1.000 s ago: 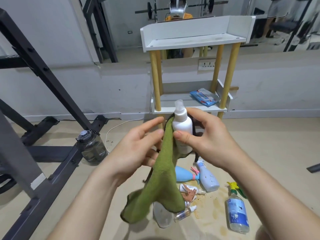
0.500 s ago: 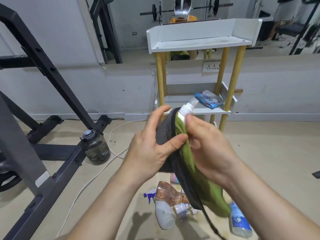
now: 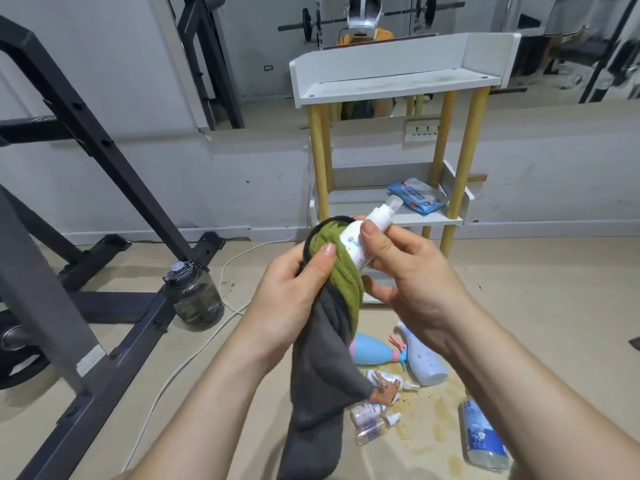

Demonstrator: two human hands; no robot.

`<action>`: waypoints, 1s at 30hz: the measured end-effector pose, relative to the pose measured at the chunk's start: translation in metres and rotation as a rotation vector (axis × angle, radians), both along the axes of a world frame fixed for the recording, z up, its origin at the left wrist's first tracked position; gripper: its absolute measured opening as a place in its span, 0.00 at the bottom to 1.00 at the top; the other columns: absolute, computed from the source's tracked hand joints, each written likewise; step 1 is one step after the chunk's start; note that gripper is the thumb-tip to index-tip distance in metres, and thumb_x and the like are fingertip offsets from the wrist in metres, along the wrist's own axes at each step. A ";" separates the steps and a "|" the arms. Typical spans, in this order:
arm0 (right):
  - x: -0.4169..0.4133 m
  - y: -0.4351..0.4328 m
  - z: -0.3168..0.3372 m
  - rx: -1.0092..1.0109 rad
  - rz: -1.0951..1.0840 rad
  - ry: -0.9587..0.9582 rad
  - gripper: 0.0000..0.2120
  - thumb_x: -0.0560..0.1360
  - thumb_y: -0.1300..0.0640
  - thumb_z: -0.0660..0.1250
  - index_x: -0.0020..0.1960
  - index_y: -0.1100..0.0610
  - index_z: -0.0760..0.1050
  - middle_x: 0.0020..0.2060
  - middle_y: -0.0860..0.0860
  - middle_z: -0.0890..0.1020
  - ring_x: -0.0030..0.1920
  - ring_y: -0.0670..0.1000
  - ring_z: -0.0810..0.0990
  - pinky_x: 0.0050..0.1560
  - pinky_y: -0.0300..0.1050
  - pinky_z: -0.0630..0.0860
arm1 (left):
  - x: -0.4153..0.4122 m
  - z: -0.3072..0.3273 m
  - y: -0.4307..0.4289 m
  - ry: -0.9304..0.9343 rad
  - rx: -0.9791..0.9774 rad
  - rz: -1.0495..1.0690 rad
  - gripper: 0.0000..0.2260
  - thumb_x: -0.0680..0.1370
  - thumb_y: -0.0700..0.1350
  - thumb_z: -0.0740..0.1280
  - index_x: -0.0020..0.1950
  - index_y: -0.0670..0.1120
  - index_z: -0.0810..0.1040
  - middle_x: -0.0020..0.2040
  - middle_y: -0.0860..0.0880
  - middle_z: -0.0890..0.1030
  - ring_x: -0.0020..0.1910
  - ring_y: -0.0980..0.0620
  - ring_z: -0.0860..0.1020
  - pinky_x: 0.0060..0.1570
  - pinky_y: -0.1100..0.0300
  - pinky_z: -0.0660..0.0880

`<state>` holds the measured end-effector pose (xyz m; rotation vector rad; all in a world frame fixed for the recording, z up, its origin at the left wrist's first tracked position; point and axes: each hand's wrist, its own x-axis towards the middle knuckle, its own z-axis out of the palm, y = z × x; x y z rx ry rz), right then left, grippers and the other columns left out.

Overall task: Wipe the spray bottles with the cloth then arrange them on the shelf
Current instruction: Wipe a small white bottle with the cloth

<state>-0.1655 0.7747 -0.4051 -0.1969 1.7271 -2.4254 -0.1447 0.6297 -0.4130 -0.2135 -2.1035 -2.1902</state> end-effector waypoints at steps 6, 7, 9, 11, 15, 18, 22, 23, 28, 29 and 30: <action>-0.002 0.006 0.003 -0.047 0.058 0.079 0.15 0.67 0.54 0.70 0.51 0.62 0.82 0.43 0.54 0.84 0.44 0.48 0.81 0.53 0.43 0.77 | 0.004 0.005 -0.006 -0.103 -0.140 -0.132 0.19 0.75 0.60 0.62 0.40 0.48 0.85 0.39 0.50 0.85 0.39 0.55 0.82 0.43 0.60 0.78; -0.003 0.007 0.004 -0.063 0.089 0.094 0.16 0.68 0.55 0.69 0.52 0.63 0.81 0.43 0.54 0.84 0.45 0.48 0.81 0.52 0.42 0.78 | 0.006 0.006 -0.006 -0.204 -0.054 -0.174 0.20 0.72 0.61 0.62 0.39 0.49 0.86 0.39 0.50 0.85 0.38 0.55 0.82 0.41 0.61 0.78; -0.003 0.010 0.007 -0.129 0.157 0.100 0.16 0.69 0.58 0.68 0.54 0.64 0.80 0.43 0.54 0.84 0.45 0.49 0.82 0.47 0.40 0.79 | 0.010 0.008 -0.002 -0.375 0.178 -0.289 0.21 0.71 0.63 0.61 0.38 0.48 0.86 0.35 0.48 0.82 0.34 0.53 0.80 0.36 0.62 0.78; -0.004 0.011 0.008 -0.179 0.186 0.088 0.15 0.69 0.58 0.69 0.54 0.62 0.79 0.43 0.53 0.84 0.45 0.50 0.82 0.45 0.41 0.80 | 0.012 0.007 0.002 -0.396 0.214 -0.227 0.23 0.73 0.64 0.61 0.42 0.46 0.85 0.36 0.47 0.83 0.34 0.52 0.81 0.35 0.62 0.78; -0.005 0.005 0.001 -0.078 0.053 0.039 0.08 0.75 0.56 0.67 0.50 0.59 0.81 0.43 0.53 0.84 0.45 0.48 0.82 0.43 0.43 0.81 | 0.001 -0.008 -0.005 -0.050 -0.431 0.165 0.33 0.80 0.67 0.53 0.39 0.39 0.79 0.36 0.41 0.82 0.37 0.44 0.81 0.45 0.51 0.79; -0.007 0.002 -0.003 0.143 -0.092 0.136 0.08 0.80 0.56 0.65 0.46 0.57 0.81 0.38 0.49 0.84 0.42 0.44 0.82 0.46 0.46 0.82 | -0.001 -0.012 -0.012 0.237 -0.825 0.412 0.21 0.81 0.58 0.61 0.33 0.45 0.68 0.30 0.41 0.76 0.37 0.35 0.73 0.36 0.45 0.71; -0.007 0.004 -0.002 0.380 -0.246 0.330 0.15 0.81 0.52 0.64 0.38 0.59 0.75 0.30 0.44 0.74 0.33 0.43 0.70 0.36 0.46 0.70 | -0.004 0.000 -0.023 0.257 -0.726 0.619 0.13 0.78 0.49 0.69 0.35 0.47 0.73 0.29 0.49 0.75 0.36 0.43 0.74 0.38 0.54 0.69; -0.005 -0.001 -0.002 0.405 -0.252 0.348 0.16 0.80 0.51 0.64 0.36 0.57 0.72 0.27 0.42 0.72 0.30 0.42 0.68 0.34 0.40 0.67 | -0.004 0.004 -0.024 0.195 -0.566 0.600 0.09 0.77 0.49 0.69 0.39 0.48 0.78 0.33 0.51 0.80 0.38 0.48 0.78 0.42 0.56 0.73; -0.005 -0.040 0.006 0.314 -0.324 0.275 0.19 0.76 0.46 0.64 0.37 0.60 0.73 0.31 0.50 0.76 0.35 0.47 0.73 0.38 0.47 0.70 | 0.012 0.028 -0.011 0.021 0.045 0.150 0.09 0.77 0.47 0.68 0.47 0.43 0.85 0.46 0.45 0.86 0.45 0.49 0.81 0.52 0.49 0.76; -0.010 -0.046 0.009 0.191 -0.331 0.197 0.19 0.75 0.46 0.64 0.38 0.63 0.74 0.33 0.53 0.76 0.37 0.51 0.73 0.40 0.50 0.71 | 0.016 0.033 -0.011 0.020 0.057 0.090 0.11 0.76 0.48 0.70 0.49 0.42 0.85 0.47 0.44 0.86 0.46 0.48 0.82 0.53 0.50 0.76; -0.016 -0.050 0.014 0.045 -0.336 0.104 0.18 0.75 0.48 0.65 0.37 0.63 0.74 0.33 0.55 0.75 0.37 0.53 0.73 0.41 0.52 0.71 | 0.019 0.035 -0.013 0.033 0.023 0.068 0.12 0.74 0.50 0.72 0.52 0.44 0.85 0.48 0.45 0.86 0.48 0.48 0.83 0.55 0.50 0.77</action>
